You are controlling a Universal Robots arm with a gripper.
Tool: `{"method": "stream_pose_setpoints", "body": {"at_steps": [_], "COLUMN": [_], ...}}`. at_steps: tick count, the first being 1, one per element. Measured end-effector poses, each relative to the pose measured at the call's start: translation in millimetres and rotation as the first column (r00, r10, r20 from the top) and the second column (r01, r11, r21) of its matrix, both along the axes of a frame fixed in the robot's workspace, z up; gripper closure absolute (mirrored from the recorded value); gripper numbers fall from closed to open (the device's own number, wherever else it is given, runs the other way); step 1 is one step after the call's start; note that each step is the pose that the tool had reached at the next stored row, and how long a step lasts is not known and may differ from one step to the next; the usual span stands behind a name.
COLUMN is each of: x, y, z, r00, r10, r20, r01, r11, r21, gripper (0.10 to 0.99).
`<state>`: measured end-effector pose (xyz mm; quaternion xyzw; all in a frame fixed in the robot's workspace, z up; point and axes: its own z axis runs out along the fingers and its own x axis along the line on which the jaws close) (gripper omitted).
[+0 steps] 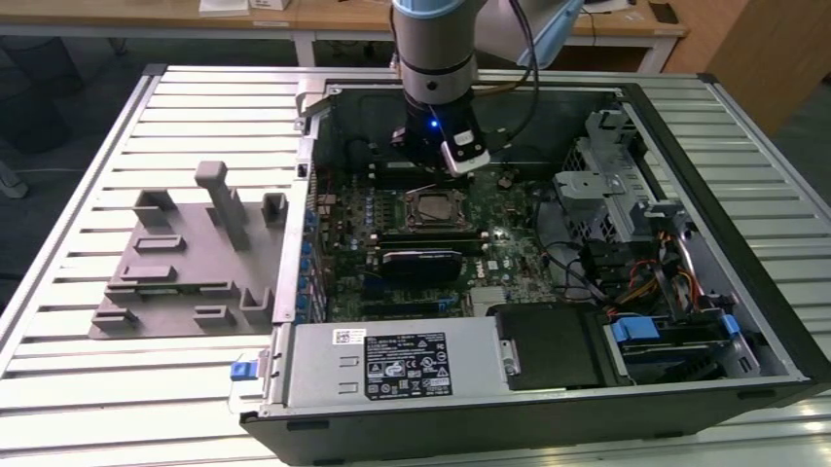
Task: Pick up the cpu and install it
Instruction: 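Install the first cpu locking lever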
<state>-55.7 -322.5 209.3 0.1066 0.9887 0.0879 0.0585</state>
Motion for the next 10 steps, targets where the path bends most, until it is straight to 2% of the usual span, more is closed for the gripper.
{"method": "stream_pose_setpoints", "body": {"at_steps": [3, 7, 10], "x": [-0.1, -0.5, -1.2], "y": [0.0, 0.1, 0.3], "z": [-0.5, -1.3, -2.4], "r00": [1.0, 0.9999, 0.9997], "r10": [0.0, 0.0, -0.012], "r20": [0.007, 0.0119, 0.0201], "r01": [0.0, 0.0, 0.012], "r11": [1.0, 1.0, 0.9999], "r21": [-0.003, -0.004, -0.007], "gripper": [0.98, 0.98, 0.98]}}
